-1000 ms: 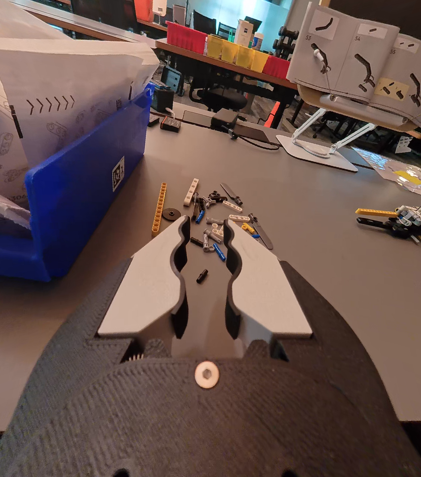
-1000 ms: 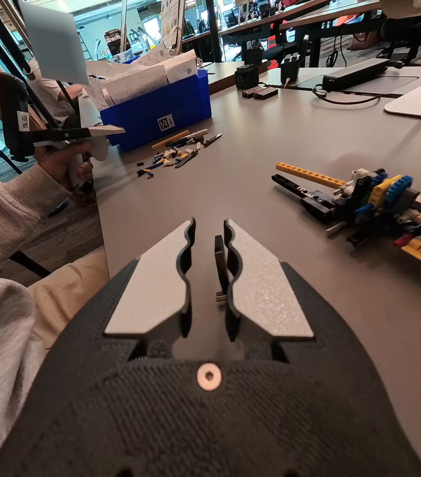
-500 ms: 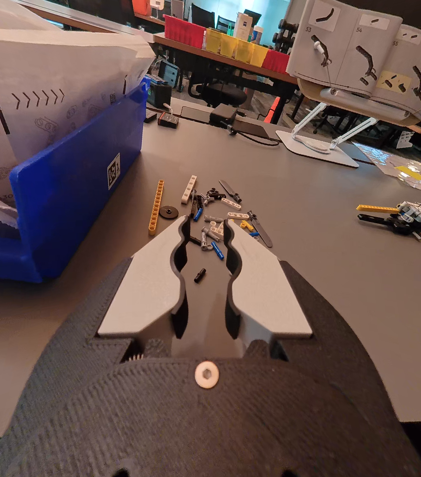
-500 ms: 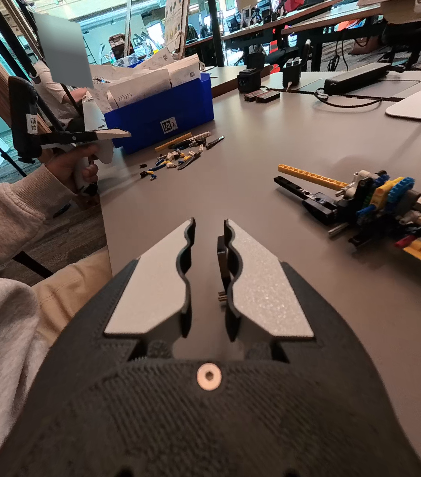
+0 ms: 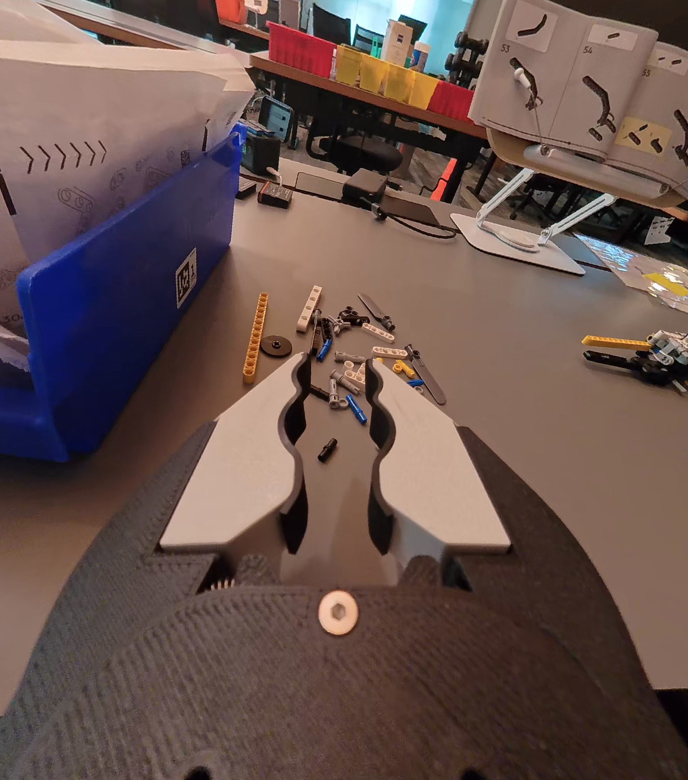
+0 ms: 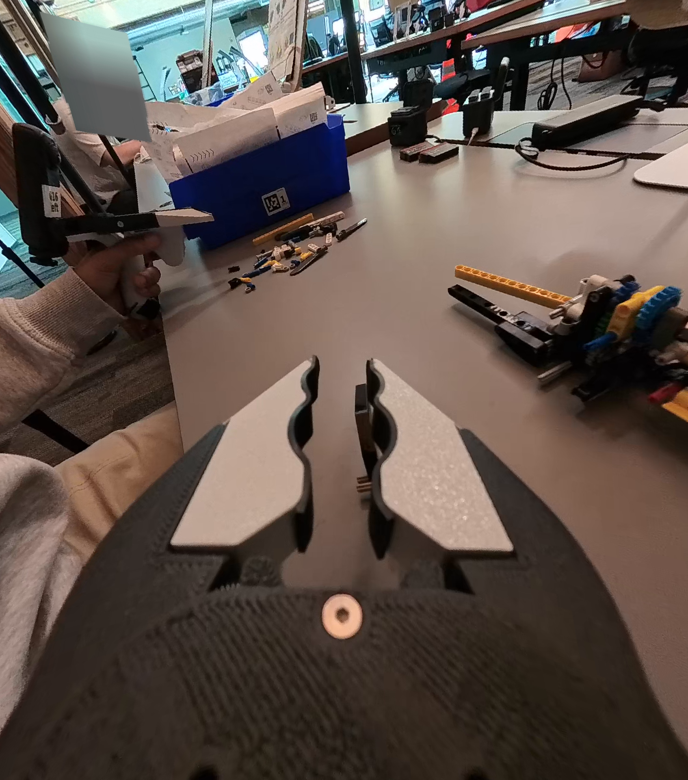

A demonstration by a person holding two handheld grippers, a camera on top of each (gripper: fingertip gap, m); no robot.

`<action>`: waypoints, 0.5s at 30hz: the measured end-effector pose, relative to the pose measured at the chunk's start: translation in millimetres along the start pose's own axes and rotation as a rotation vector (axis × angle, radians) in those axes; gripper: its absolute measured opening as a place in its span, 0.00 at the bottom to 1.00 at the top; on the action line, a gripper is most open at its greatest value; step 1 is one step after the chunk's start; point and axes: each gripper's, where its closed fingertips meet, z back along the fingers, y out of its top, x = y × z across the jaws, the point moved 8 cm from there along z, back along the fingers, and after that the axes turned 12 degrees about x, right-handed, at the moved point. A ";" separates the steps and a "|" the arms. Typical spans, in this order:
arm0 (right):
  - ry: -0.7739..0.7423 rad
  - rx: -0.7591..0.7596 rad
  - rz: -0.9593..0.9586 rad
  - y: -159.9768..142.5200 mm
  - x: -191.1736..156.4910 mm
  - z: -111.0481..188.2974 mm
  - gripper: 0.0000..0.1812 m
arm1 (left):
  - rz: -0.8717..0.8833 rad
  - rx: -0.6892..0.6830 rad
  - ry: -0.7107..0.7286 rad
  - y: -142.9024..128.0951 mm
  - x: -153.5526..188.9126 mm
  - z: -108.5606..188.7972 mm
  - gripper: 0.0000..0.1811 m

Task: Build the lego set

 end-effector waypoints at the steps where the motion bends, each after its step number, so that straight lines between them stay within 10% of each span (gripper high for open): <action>1: 0.000 0.000 0.000 0.0 0.0 0.1 0.12 | 0.001 0.000 0.000 -0.1 -0.1 0.0 0.13; 15: -0.004 0.006 -0.001 0.6 0.3 0.5 0.11 | 0.002 -0.003 0.000 -0.4 -0.2 -0.2 0.13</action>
